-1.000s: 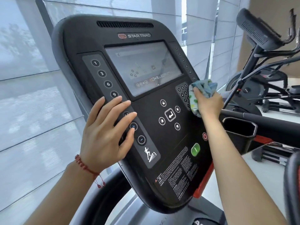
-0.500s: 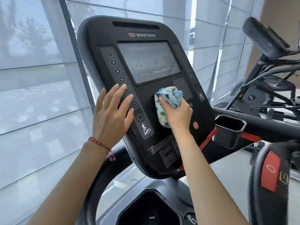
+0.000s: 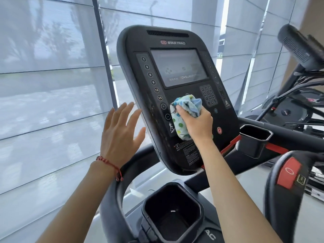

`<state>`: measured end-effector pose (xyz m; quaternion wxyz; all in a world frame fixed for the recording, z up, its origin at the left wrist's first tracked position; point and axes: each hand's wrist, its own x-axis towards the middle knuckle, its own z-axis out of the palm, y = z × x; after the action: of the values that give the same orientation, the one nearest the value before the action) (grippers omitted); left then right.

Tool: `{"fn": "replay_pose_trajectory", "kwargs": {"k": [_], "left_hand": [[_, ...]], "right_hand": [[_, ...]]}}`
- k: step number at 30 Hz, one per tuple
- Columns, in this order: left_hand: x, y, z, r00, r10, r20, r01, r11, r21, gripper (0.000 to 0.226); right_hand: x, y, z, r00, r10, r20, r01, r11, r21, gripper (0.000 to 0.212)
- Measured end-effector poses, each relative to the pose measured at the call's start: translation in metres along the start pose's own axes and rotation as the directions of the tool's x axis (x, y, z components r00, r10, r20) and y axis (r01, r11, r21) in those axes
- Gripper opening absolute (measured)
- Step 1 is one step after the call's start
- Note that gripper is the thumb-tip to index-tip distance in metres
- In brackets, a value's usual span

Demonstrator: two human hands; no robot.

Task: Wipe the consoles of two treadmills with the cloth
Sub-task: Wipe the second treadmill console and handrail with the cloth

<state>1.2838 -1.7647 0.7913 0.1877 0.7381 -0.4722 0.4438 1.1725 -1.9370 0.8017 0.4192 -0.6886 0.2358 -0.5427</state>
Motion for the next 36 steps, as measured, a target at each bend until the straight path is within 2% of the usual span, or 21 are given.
{"fn": "replay_pose_trajectory", "kwargs": {"k": [13, 24, 36], "left_hand": [[-0.072, -0.037, -0.065, 0.993, -0.037, 0.115, 0.044, 0.997, -0.057, 0.052], [-0.17, -0.075, -0.116, 0.979, 0.048, 0.196, -0.018, 0.988, -0.151, 0.051], [-0.308, -0.032, -0.148, 0.941, 0.101, 0.324, 0.011, 0.945, -0.327, 0.047]], "right_hand": [[-0.086, -0.056, 0.024, 0.998, -0.028, 0.064, 0.03, 0.999, -0.027, 0.021], [-0.229, -0.095, 0.041, 0.99, 0.133, 0.049, -0.137, 0.988, 0.078, 0.018], [-0.402, -0.08, -0.018, 0.913, 0.406, -0.035, -0.406, 0.914, 0.006, 0.015]]}}
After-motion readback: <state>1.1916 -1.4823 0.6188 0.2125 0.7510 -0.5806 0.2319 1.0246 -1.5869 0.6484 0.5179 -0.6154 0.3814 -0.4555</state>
